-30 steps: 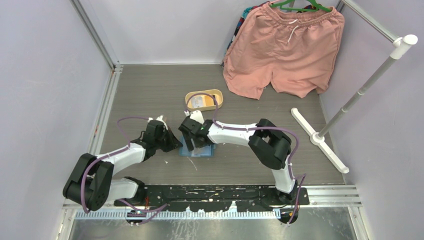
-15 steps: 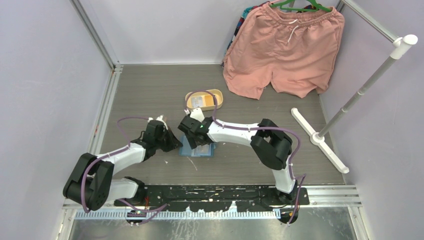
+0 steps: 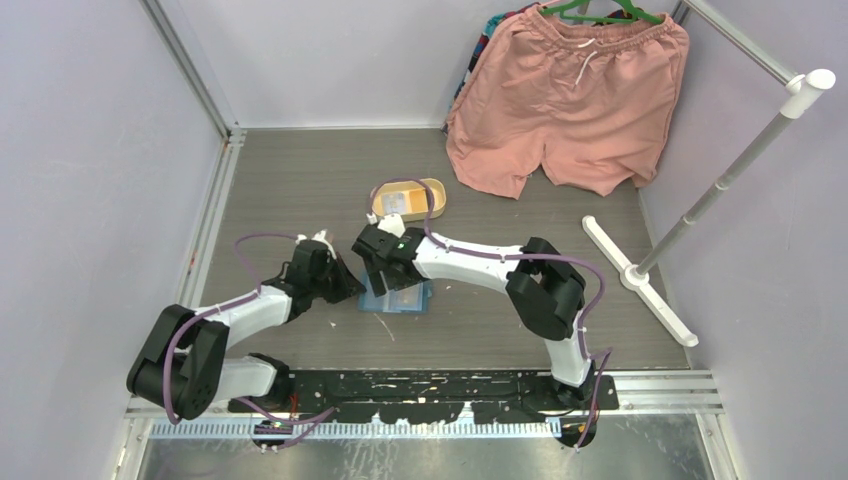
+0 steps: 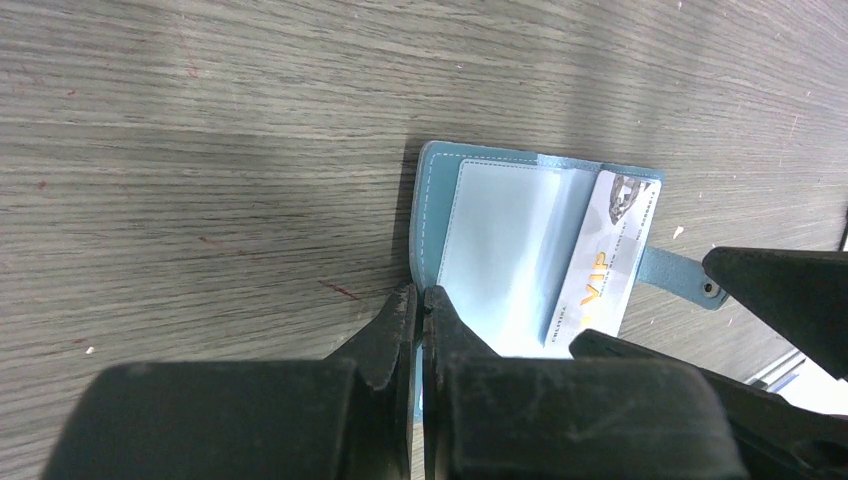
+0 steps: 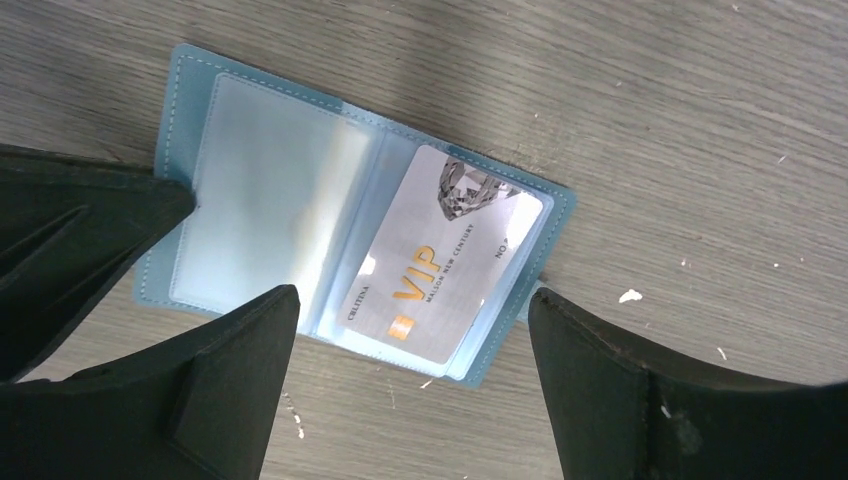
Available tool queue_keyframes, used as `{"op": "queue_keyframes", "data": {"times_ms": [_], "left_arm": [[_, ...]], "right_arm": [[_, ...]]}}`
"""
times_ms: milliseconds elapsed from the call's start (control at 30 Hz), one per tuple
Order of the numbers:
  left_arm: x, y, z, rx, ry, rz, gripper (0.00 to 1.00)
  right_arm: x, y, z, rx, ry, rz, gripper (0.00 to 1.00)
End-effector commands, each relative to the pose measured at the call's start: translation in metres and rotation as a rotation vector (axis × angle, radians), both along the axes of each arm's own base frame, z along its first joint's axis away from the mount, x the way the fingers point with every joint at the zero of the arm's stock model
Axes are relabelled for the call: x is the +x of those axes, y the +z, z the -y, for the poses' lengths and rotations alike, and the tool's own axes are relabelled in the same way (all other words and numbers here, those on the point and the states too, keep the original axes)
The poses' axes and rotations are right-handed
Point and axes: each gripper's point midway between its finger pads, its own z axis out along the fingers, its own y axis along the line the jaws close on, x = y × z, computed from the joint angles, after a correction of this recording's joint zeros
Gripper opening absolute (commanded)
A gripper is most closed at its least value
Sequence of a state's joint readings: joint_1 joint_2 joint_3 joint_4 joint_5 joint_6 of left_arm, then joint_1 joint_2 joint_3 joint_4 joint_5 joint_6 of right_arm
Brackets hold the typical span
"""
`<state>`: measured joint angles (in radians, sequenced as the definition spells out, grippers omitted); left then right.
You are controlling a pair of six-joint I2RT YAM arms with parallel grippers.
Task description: Take the credit cards out of the card holder
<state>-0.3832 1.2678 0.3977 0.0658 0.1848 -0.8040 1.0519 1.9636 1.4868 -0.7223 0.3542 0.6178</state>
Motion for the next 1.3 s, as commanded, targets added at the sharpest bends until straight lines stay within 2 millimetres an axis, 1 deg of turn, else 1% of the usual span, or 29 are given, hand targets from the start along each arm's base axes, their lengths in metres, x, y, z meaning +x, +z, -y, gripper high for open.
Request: {"op": "queue_keyframes", "data": {"times_ms": [0,233,567,767,1033,1267], "left_arm": [[-0.008,-0.013,-0.009,0.044,0.004,-0.032,0.00],[-0.009,-0.014,-0.008,0.044,-0.002,-0.036,0.00],[-0.010,-0.014,-0.009,0.045,-0.001,-0.035,0.00],[-0.009,-0.013,-0.009,0.045,-0.005,-0.036,0.00],[-0.009,-0.013,-0.008,0.043,-0.003,-0.037,0.00],[-0.008,-0.013,-0.008,0.044,-0.003,-0.036,0.00]], "right_arm": [[-0.003,0.016,-0.006,0.034,-0.063,-0.026,0.89],[-0.006,0.000,0.002,-0.012,-0.117,-0.072,0.85],[0.002,-0.016,0.010,-0.007,-0.177,-0.121,0.84],[0.004,-0.022,0.006,0.051,-0.188,-0.161,0.82],[0.004,-0.026,0.005,0.047,-0.187,-0.179,0.79],[0.002,-0.032,0.004,0.035,-0.180,-0.196,0.72]]}}
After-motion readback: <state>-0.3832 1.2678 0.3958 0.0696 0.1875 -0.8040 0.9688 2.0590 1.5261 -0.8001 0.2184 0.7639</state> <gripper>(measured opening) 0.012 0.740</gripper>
